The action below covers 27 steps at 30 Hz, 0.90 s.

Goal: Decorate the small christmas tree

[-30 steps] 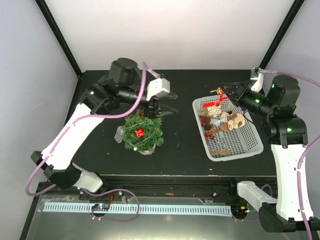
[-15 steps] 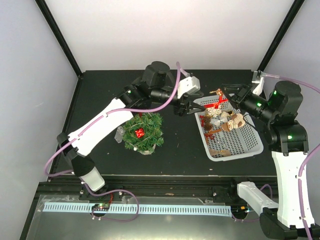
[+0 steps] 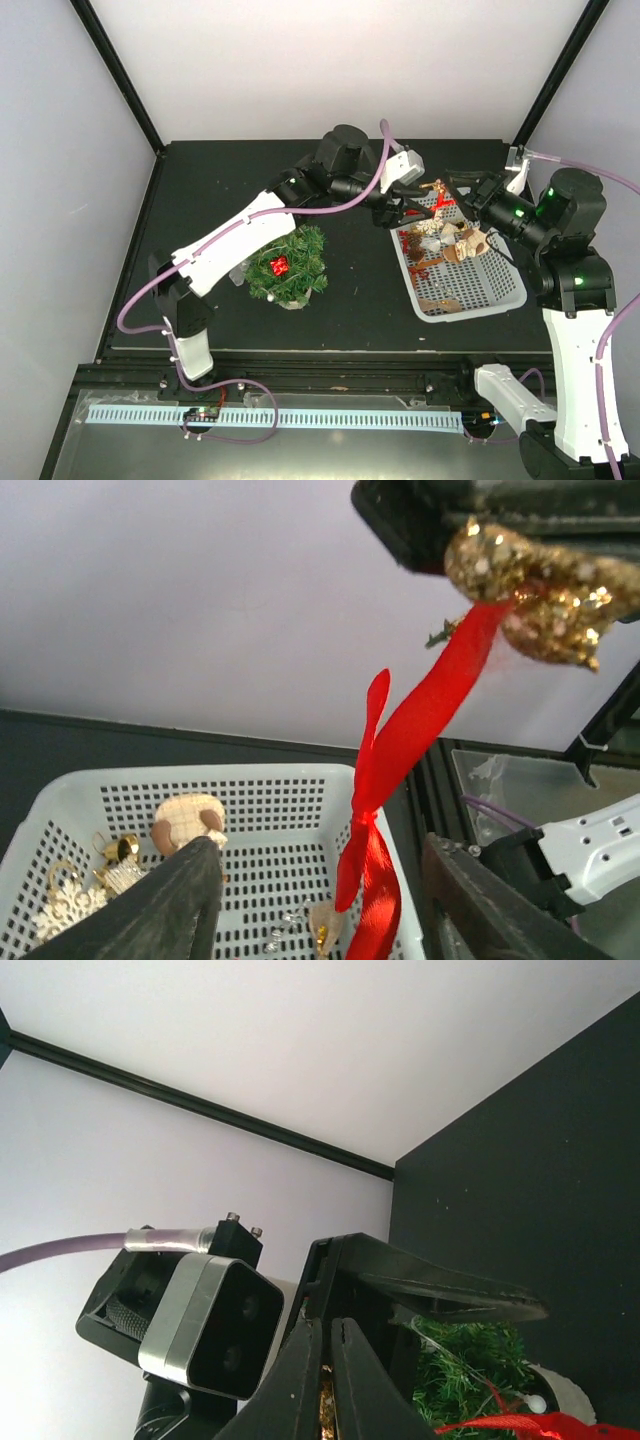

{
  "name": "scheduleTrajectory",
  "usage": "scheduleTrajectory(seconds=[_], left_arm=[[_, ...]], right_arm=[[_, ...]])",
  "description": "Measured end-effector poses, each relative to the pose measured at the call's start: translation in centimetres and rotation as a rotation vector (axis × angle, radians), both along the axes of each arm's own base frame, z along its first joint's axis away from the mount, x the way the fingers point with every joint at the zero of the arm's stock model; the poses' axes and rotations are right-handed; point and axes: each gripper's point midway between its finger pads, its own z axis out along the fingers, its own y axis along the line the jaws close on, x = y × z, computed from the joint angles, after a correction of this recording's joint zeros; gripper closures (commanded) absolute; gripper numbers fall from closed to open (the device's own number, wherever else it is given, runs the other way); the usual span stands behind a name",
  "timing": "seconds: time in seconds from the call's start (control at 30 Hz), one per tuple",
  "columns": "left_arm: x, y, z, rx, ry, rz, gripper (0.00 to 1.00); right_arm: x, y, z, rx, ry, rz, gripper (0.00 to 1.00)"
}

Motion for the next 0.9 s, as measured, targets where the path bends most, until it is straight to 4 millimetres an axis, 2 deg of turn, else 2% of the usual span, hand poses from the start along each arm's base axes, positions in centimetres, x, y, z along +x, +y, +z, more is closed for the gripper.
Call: scheduleTrajectory(seconds=[0.13,0.47,0.67,0.73,0.9], left_arm=[[0.1,-0.6,0.2,-0.014,0.022,-0.013,0.77],[-1.2,-1.7,-0.3,-0.022,0.057,-0.090,0.98],[-2.0,-2.1,-0.6,-0.020,0.067,-0.120,0.98],[-2.1,-2.2,-0.9,-0.019,0.069,-0.123,0.98],[-2.0,-2.2,-3.1,0.013,0.096,-0.123,0.98]], right_arm=[[-0.1,0.0,-0.3,0.005,0.009,-0.002,0.94],[0.0,-0.3,-0.8,0.008,0.019,-0.021,0.94],[0.3,-0.6,-0.6,0.011,0.018,-0.044,0.94],[0.6,-0.6,0.0,0.010,0.009,-0.051,0.94],[0.9,-1.0,2.1,0.006,-0.035,-0.073,0.94]])
